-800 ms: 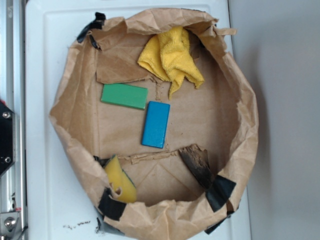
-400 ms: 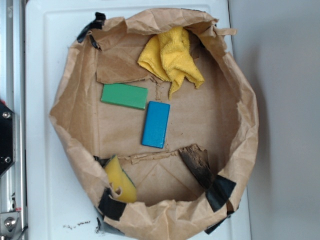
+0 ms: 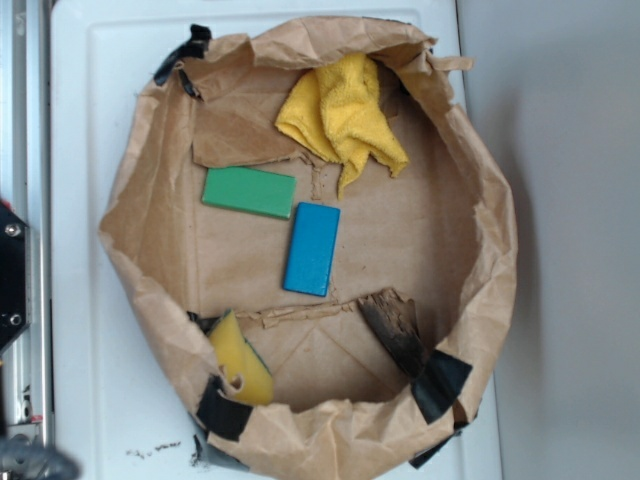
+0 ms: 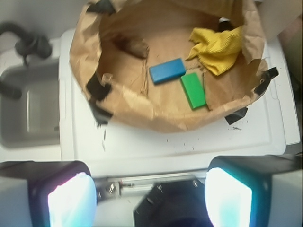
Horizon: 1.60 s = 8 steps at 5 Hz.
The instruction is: Grab the green sponge.
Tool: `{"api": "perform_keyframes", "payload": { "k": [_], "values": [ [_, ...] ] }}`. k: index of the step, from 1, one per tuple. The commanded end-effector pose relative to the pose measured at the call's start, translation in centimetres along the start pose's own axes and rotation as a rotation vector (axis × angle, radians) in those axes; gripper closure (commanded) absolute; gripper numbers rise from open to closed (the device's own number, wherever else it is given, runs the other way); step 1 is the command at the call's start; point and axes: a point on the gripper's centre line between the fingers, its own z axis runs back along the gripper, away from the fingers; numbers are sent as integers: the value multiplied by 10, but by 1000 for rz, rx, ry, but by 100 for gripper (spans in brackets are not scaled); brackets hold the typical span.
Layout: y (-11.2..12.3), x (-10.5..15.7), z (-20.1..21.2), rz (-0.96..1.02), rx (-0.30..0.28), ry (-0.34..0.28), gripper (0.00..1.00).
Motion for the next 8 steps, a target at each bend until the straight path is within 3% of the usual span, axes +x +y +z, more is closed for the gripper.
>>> {"api": "perform_keyframes", "payload": {
  "k": [1, 2, 3, 6, 7, 8],
  "values": [
    [5, 23, -46, 46, 92, -32, 0],
    [6, 37, -64, 45, 89, 21, 0],
    [15, 34, -67, 65, 86, 90, 0],
    [15, 34, -67, 65, 86, 90, 0],
    [7, 46, -84, 86, 93, 75, 0],
    [-12, 93, -93, 143, 67, 82, 0]
  ]
}}
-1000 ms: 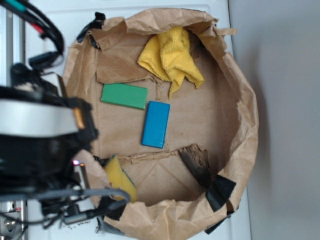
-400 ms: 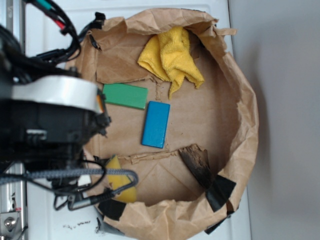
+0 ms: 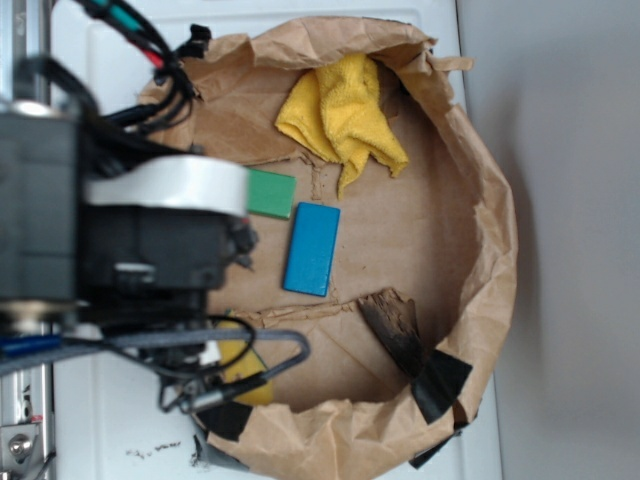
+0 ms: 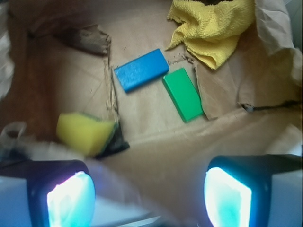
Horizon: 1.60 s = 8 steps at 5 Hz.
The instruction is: Grab the green sponge.
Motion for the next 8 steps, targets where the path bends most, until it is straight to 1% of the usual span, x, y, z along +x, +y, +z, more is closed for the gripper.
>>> {"api": "perform_keyframes", "payload": {
  "k": [1, 2, 3, 4, 5, 6, 7, 8],
  "values": [
    [-39, 98, 2, 100, -51, -20, 0],
    [-34, 107, -24, 75, -21, -3, 0],
    [-22, 89, -44, -29, -81, 87, 0],
    [-9, 69, -45, -124, -121, 65, 0],
    [-2, 56, -43, -170, -161, 81, 0],
    [-5, 43, -39, -165, -251, 152, 0],
    [-8, 25, -41, -181, -308, 247, 0],
    [-8, 5, -57, -207, -302, 284, 0]
  ]
}}
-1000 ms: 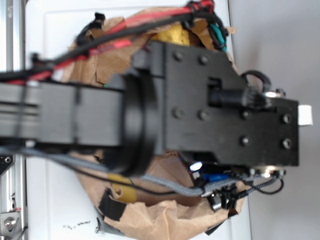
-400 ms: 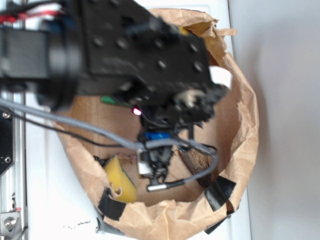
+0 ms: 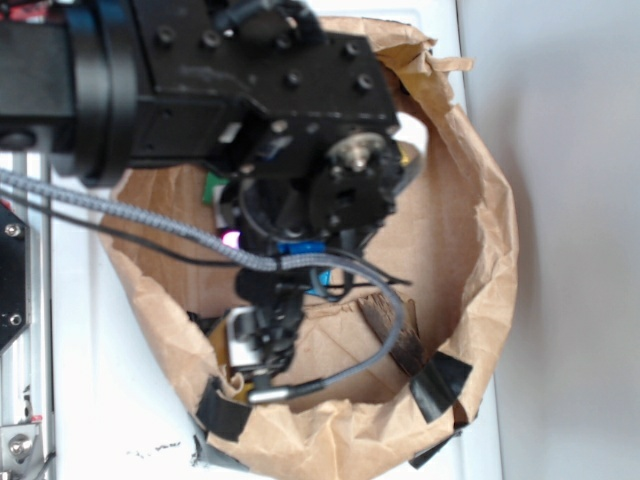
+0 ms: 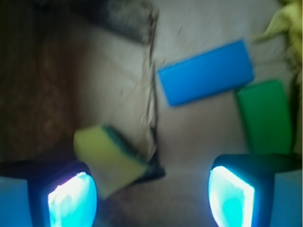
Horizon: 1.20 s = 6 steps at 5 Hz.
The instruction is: Grab the green sponge.
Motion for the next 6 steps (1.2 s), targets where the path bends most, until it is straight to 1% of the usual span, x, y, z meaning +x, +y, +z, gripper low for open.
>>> {"api": "perform_keyframes", "payload": {
  "k": [1, 2, 3, 4, 5, 6],
  "values": [
    [3, -16, -22, -28, -6, -33, 0],
    [-8, -8, -42, -44, -131, -102, 0],
    [-15, -2, -47, -44, -174, -114, 0],
    [-13, -14, -49, -36, -174, -116, 0],
    [-15, -11, -50, -14, -162, -124, 100],
    [-21, -6, -54, -1, -164, -123, 100]
  ]
}}
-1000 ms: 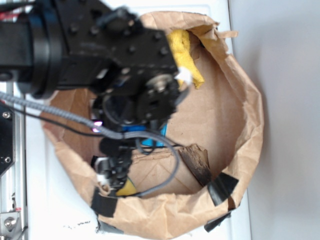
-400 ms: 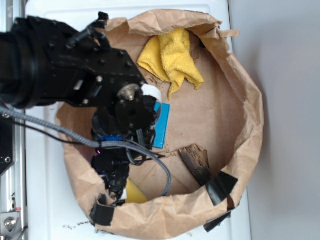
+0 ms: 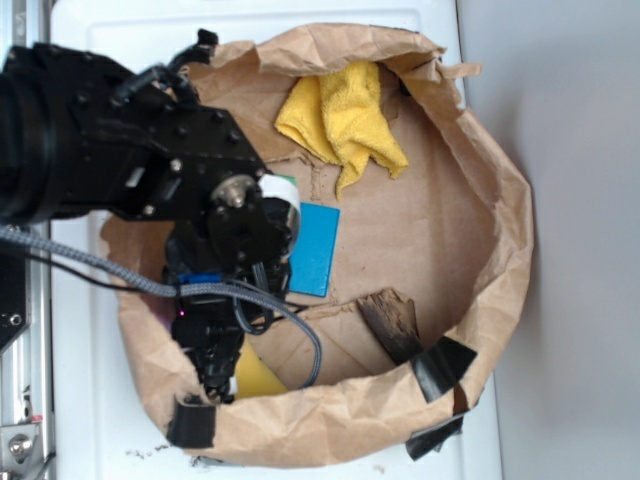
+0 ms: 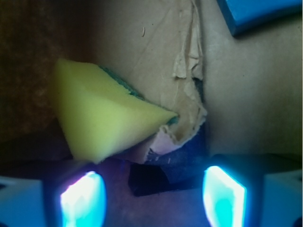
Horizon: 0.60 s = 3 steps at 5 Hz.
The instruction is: Grab the green sponge.
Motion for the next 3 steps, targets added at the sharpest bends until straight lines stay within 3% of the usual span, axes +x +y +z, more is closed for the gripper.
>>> {"api": "perform_keyframes", "payload": {
  "k": [1, 2, 3],
  "values": [
    [-9, 5, 7, -19, 1, -64, 100],
    [-9, 5, 7, -19, 1, -64, 0],
    [-9, 5, 7, -19, 1, -64, 0]
  ]
}}
